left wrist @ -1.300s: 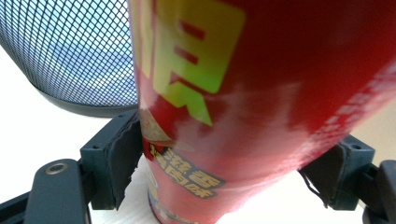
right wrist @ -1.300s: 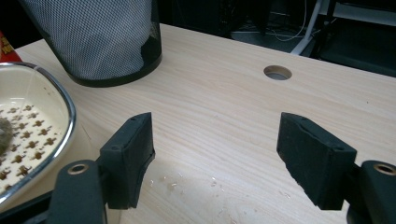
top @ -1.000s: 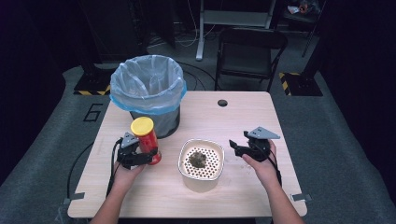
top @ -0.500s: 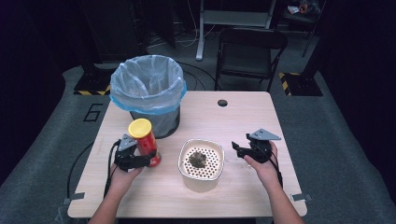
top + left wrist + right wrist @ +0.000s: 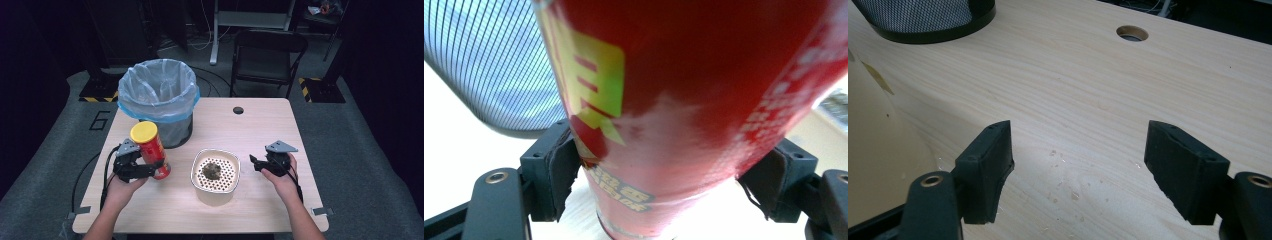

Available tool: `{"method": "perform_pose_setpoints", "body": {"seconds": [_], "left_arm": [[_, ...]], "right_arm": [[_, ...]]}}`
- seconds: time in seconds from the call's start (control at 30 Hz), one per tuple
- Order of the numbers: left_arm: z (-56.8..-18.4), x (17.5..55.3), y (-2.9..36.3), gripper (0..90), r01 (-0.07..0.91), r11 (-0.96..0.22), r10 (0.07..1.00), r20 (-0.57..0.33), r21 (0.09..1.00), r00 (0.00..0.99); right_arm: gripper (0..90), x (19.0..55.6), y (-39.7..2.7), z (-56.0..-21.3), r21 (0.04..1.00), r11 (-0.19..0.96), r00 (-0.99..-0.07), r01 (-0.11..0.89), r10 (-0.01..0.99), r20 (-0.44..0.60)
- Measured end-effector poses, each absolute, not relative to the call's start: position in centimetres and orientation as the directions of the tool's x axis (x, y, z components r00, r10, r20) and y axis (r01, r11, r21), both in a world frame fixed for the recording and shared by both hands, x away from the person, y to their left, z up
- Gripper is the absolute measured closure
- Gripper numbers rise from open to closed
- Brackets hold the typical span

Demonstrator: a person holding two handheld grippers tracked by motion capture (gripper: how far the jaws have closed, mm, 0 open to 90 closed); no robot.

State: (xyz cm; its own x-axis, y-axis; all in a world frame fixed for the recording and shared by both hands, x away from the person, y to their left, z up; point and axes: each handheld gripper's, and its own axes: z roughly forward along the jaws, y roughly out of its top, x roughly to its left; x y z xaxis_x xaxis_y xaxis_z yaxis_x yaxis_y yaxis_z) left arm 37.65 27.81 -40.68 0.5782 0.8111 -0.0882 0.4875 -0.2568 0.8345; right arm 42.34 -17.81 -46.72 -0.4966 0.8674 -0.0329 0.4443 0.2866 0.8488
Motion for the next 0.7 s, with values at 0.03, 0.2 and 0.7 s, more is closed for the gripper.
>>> {"method": "perform_pose_setpoints", "body": {"seconds": [0.03, 0.2, 0.7], "left_arm": [[-40.2, 37.5, 27.7, 23.3, 0.484, -0.265, 0.808, -0.081, 0.834, 0.583], [-38.0, 37.0, 27.2, 23.3, 0.476, -0.295, 0.801, -0.058, 0.828, 0.596], [-33.3, 36.9, 27.7, 23.3, 0.466, -0.289, 0.79, -0.066, 0.836, 0.609]], "right_arm": [[27.0, 42.3, -17.8, -46.8, 0.848, 0.28, -0.493, 0.45, 0.87, -0.026], [27.0, 42.2, -17.6, -46.8, 0.847, 0.282, -0.492, 0.45, 0.87, -0.028], [27.1, 42.2, -18.1, -47.2, 0.841, 0.286, -0.486, 0.46, 0.873, -0.032]]}}
